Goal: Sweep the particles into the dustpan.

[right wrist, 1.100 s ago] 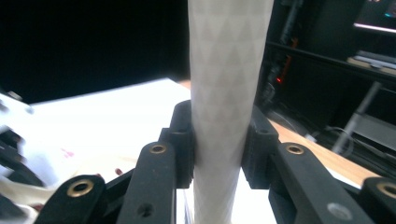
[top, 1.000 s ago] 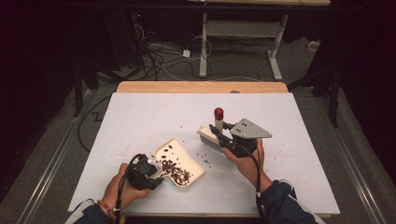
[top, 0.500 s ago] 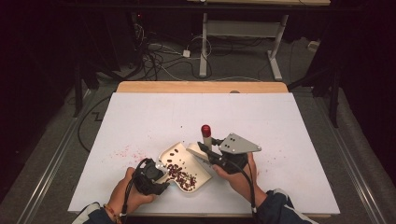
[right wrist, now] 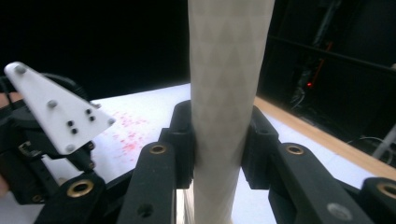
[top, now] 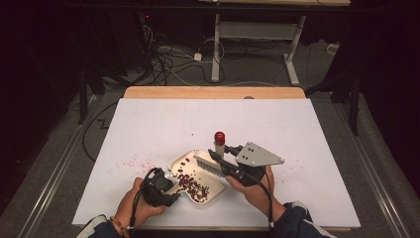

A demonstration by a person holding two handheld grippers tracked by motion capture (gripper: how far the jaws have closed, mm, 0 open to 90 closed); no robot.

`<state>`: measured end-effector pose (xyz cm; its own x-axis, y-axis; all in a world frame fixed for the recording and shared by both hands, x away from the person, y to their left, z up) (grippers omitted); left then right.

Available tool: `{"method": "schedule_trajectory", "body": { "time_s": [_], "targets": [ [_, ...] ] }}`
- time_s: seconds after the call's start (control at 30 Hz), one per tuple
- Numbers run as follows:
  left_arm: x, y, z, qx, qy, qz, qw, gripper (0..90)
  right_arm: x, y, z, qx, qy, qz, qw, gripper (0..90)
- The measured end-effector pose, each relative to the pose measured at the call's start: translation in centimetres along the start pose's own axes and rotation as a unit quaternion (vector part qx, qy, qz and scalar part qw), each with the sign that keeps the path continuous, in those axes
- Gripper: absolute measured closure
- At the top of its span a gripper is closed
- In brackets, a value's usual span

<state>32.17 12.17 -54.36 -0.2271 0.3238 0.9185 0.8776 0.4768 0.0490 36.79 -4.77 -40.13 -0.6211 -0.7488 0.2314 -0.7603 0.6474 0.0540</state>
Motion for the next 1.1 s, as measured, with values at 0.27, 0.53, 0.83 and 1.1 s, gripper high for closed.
{"method": "schedule_trajectory", "body": {
  "time_s": [0.27,0.53,0.83,1.1],
  "targets": [
    [0.0,0.0,0.0,0.001,0.000,-0.001,1.0000,63.6,1.3,-2.4,0.2,0.011,0.006,0.050,0.9987,70.7],
    [0.0,0.0,0.0,0.001,0.001,-0.002,1.0000,63.6,2.5,-3.1,2.3,0.011,0.051,0.070,0.9961,70.7],
    [0.0,0.0,0.0,0.000,0.003,-0.001,1.0000,63.6,2.2,-0.9,2.8,0.008,0.073,0.034,0.9967,70.7],
    [-0.1,0.0,-0.1,0.002,0.001,-0.001,1.0000,63.5,1.4,1.5,2.0,0.014,0.051,0.004,0.9986,70.7]
  ]
}}
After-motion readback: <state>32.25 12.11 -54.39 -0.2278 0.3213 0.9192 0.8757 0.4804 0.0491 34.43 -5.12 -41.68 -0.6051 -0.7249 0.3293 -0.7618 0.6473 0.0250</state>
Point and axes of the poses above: each handheld gripper's, and its own axes: x roughly backward along the jaws, z roughly out of its underside, y roughly to its left, the point moved 9 cm from there along -x, roughly forward along the jaws, and after that the axes turned 12 degrees about -x, right-handed, at the moved point
